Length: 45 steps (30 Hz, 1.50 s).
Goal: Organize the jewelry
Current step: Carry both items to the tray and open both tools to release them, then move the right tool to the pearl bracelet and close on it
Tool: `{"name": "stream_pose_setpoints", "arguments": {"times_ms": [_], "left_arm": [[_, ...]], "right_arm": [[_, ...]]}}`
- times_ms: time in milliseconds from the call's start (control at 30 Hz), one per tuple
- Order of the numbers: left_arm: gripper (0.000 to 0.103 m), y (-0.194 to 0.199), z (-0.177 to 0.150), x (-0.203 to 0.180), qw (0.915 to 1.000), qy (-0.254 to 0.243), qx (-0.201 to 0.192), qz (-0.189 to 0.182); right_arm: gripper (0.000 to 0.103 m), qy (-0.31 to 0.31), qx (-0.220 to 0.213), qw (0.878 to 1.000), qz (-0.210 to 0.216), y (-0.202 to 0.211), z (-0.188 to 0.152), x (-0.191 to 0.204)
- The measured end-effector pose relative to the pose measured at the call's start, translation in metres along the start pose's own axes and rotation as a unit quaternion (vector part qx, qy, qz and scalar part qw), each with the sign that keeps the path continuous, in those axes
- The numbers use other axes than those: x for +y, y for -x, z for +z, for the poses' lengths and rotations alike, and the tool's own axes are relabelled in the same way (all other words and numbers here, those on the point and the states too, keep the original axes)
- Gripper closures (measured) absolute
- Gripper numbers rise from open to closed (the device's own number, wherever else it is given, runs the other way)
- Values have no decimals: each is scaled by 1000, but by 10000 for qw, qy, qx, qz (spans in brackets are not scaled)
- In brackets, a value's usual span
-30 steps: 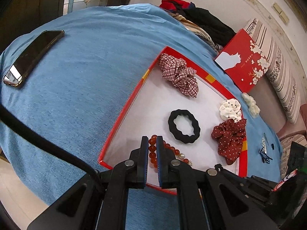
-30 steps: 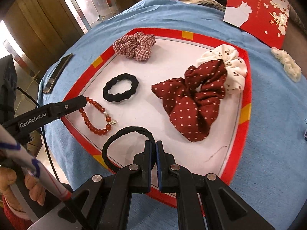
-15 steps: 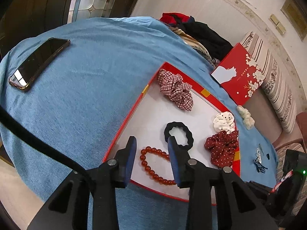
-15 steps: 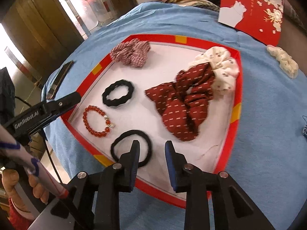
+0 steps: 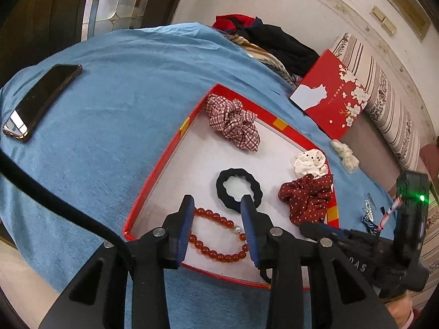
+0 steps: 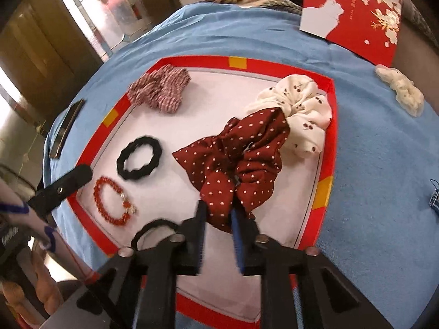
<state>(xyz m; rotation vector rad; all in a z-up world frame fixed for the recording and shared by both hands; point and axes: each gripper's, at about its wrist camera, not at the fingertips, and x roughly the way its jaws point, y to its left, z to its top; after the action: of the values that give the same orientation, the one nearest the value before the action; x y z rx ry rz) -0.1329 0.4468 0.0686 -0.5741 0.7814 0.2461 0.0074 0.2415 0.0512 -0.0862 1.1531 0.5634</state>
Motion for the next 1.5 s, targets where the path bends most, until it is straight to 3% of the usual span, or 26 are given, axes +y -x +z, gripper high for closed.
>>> {"name": "stream_pose_setpoints", "arguments": {"times_ms": [233,367,533,667,933,1100,1333,1500], "left_arm": [[69,1,2,5,9997,227,4,-129],[69,0,2,3,9999,150,10,-62],[69,0,0,-4,9999,6,-26,110],[64,3,-4,-15,9991,-277,-128,305],[64,14,-17,-54,9924,-1073,-330,502],[59,24,-35,-103,9908,-1350,-128,41],[56,-7,-50,-196,9790,-1820,518,-765],[56,-32,-59,-242,9725,-2001,715,-955]], "right_arm": [[95,450,85,9990,6,24,-34,11],[94,398,127,9990,162,39,-55,7],[79,-37,-132,9993,356,64,-69,-11],[76,-231,-385,9989,143,89,-83,-30],[76,-1334,-545,9880,-555,125,-136,-144],[75,-2012,-710,9723,-958,148,-152,-227],[74,-2536,-1155,9541,-1101,169,-134,-300],[74,-2518,-1285,9524,-1143,167,-103,-336]]}}
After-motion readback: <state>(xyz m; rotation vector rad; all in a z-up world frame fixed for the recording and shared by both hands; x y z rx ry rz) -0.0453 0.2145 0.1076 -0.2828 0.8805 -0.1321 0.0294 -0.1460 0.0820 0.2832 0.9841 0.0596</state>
